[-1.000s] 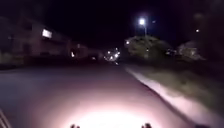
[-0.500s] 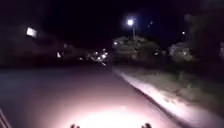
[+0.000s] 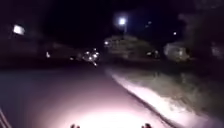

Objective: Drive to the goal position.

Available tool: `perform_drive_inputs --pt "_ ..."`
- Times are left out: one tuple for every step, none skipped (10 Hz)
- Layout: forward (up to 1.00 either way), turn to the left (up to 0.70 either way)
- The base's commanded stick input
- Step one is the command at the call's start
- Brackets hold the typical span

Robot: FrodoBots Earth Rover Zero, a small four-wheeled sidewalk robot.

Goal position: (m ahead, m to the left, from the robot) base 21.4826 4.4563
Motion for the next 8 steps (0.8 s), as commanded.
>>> perform_drive_inputs --pt "0.70 0.00" --pt "0.70 0.00" --pt "0.70 0.00" --pt "0.70 0.30" --pt "0.70 0.14" --pt "0.70 0.02" --pt "0.70 0.08" --pt "0.70 0.19"
